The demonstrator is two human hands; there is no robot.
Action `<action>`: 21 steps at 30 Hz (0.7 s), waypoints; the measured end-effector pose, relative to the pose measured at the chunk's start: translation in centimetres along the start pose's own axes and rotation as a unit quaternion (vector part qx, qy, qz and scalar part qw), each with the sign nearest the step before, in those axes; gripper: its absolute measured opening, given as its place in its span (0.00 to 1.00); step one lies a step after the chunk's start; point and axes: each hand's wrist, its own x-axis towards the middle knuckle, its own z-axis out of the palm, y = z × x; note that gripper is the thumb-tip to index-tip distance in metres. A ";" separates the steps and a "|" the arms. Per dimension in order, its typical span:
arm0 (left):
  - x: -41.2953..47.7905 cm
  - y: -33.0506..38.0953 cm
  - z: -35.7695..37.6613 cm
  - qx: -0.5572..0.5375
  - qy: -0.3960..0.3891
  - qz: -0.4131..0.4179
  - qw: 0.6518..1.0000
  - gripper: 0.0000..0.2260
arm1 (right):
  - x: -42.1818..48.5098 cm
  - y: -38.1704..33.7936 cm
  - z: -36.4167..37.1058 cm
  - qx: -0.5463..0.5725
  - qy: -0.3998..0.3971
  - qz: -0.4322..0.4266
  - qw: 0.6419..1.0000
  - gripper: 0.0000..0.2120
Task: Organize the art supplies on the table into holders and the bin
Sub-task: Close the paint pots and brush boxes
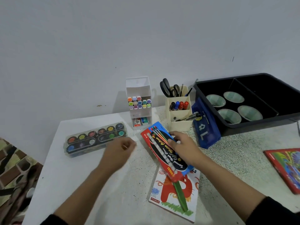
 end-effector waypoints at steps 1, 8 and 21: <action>0.8 -1.1 -1.2 0.038 0.073 0.027 0.996 0.03 | 0.2 -0.3 0.4 0.029 -0.009 0.012 0.999 0.15; 4.2 -8.6 -7.0 0.337 0.008 -0.123 0.933 0.33 | 0.7 -3.1 3.8 0.279 -0.134 0.138 0.941 0.14; -2.0 -5.1 -3.0 0.264 -0.062 -0.152 0.951 0.27 | 0.7 -4.1 7.8 0.284 -0.132 0.153 0.937 0.15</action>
